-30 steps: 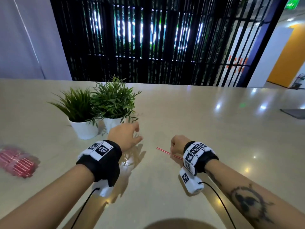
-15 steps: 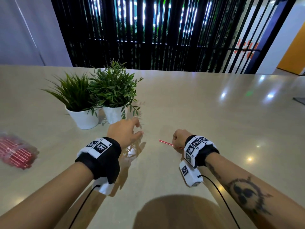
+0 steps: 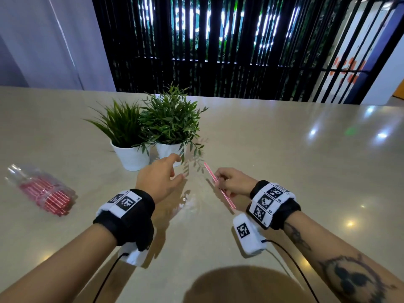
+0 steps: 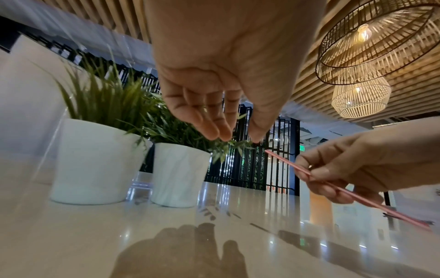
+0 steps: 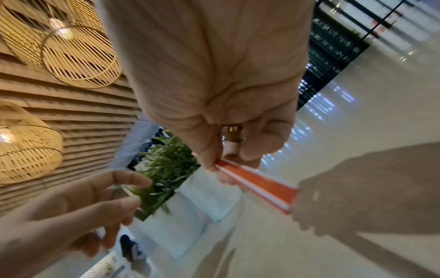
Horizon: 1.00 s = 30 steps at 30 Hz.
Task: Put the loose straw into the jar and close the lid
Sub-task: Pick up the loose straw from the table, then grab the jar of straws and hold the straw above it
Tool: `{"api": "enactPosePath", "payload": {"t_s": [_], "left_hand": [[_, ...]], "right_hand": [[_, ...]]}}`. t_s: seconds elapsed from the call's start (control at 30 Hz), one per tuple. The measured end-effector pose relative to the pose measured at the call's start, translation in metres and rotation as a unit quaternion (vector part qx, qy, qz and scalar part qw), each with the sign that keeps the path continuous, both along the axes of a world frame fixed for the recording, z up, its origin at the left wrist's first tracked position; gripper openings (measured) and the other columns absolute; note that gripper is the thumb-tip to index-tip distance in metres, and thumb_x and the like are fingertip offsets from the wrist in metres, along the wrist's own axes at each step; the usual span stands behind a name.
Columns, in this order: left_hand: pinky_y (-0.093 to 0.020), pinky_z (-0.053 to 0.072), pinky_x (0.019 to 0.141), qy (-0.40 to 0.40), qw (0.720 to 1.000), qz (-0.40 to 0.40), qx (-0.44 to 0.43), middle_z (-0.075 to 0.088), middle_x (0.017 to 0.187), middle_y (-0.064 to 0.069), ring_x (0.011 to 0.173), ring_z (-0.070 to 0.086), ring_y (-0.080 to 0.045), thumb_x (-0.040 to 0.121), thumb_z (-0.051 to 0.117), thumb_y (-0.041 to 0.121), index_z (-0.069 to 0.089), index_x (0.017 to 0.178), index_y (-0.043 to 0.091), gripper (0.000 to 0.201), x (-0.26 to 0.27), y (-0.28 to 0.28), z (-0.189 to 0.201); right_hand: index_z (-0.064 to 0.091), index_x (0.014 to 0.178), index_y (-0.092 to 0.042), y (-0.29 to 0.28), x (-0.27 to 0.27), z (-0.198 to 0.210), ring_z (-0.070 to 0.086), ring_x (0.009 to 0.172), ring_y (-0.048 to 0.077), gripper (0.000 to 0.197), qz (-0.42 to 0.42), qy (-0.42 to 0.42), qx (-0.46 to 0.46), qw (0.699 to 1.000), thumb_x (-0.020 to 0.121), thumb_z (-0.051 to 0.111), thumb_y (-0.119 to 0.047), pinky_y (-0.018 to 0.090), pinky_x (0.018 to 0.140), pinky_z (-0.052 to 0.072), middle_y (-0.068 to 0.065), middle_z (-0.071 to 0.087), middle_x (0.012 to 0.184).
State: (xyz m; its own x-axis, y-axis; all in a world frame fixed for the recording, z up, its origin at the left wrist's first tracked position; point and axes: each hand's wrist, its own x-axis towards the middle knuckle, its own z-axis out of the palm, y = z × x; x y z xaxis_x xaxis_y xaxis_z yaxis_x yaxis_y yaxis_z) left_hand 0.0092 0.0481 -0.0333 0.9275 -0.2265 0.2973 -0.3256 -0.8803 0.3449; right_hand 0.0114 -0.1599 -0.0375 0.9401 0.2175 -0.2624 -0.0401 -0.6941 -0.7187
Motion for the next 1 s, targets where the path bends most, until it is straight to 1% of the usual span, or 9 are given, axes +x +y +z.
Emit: {"api": "enactPosePath", "payload": {"t_s": [0.13,0.27,0.33,0.43,0.5,0.63,0.8,0.9,1.0], "left_hand": [[-0.029,0.036,0.06,0.017,0.999,0.022,0.023,0.061,0.078,0.006,0.071,0.052,-0.019,0.086,0.05,0.042,0.054,0.108,0.022,0.03,-0.005,0.041,0.007],[-0.034,0.041,0.063,-0.032,0.996,0.078,0.016,0.062,0.081,0.001,0.072,0.054,-0.023,0.089,0.048,0.036,0.056,0.11,0.019,0.028,-0.017,0.098,0.019],[-0.033,0.041,0.067,-0.035,0.993,0.112,0.021,0.065,0.092,-0.004,0.078,0.056,-0.025,0.091,0.045,0.028,0.054,0.114,0.017,0.027,-0.023,0.128,0.024],[-0.037,0.045,0.075,0.003,0.983,0.171,0.059,0.063,0.111,-0.01,0.097,0.058,-0.029,0.088,0.039,0.006,0.053,0.121,0.016,0.037,-0.026,0.169,0.025],[-0.04,0.049,0.082,0.04,0.972,0.2,0.113,0.059,0.12,-0.01,0.108,0.055,-0.029,0.084,0.041,-0.002,0.05,0.125,0.018,0.046,-0.025,0.194,0.021],[-0.045,0.045,0.097,0.098,0.935,0.221,0.258,0.043,0.14,-0.008,0.128,0.038,-0.029,0.084,0.052,0.006,0.034,0.138,0.026,0.061,-0.022,0.235,0.009],[-0.043,0.031,0.107,0.136,0.908,0.196,0.344,0.015,0.156,-0.008,0.14,0.019,-0.028,0.086,0.052,0.014,0.008,0.145,0.029,0.075,-0.015,0.254,-0.003],[-0.041,0.029,0.107,0.148,0.905,0.177,0.357,0.016,0.155,-0.006,0.139,0.019,-0.027,0.088,0.05,0.016,0.008,0.145,0.03,0.072,-0.009,0.256,-0.009],[-0.042,0.031,0.105,0.137,0.912,0.178,0.343,0.027,0.149,-0.01,0.135,0.026,-0.028,0.086,0.054,0.022,0.011,0.144,0.031,0.073,-0.004,0.252,-0.012]], "right_hand": [[0.052,0.094,-0.008,0.036,-0.002,0.014,0.051,0.057,0.01,0.006,0.004,-0.059,0.09,0.994,0.091,0.048,-0.006,0.022,0.052,0.043,-0.002,0.054,0.064],[0.057,0.099,0.004,0.075,-0.003,0.02,0.058,0.045,-0.004,0.013,0.015,-0.11,0.144,0.983,0.087,0.054,0.0,0.007,0.041,0.042,0.001,0.055,0.064],[0.058,0.1,0.003,0.095,-0.002,0.02,0.056,0.04,-0.01,0.014,0.031,-0.112,0.158,0.981,0.086,0.056,0.001,0.007,0.038,0.041,0.004,0.056,0.063],[0.058,0.095,-0.003,0.127,0.0,0.018,0.056,0.043,-0.001,0.01,0.045,-0.113,0.161,0.979,0.086,0.056,0.001,0.01,0.037,0.042,0.005,0.055,0.064],[0.058,0.087,-0.009,0.145,0.001,0.017,0.054,0.05,0.006,0.008,0.055,-0.122,0.159,0.978,0.085,0.058,-0.001,0.013,0.041,0.044,0.006,0.052,0.066],[0.056,0.081,-0.013,0.176,0.001,0.015,0.052,0.052,0.008,0.012,0.082,-0.117,0.172,0.975,0.084,0.059,-0.001,0.013,0.042,0.044,0.004,0.048,0.065],[0.058,0.083,-0.009,0.198,0.0,0.008,0.052,0.038,-0.005,0.008,0.109,-0.119,0.179,0.971,0.083,0.06,-0.001,0.01,0.04,0.043,0.004,0.05,0.063],[0.058,0.083,-0.008,0.204,0.001,0.004,0.053,0.038,-0.005,0.007,0.109,-0.111,0.18,0.971,0.083,0.06,-0.001,0.011,0.04,0.043,0.004,0.049,0.063],[0.057,0.077,-0.011,0.204,0.003,0.002,0.054,0.042,-0.001,0.011,0.108,-0.111,0.173,0.973,0.083,0.06,-0.002,0.015,0.043,0.044,0.003,0.049,0.061]]}}
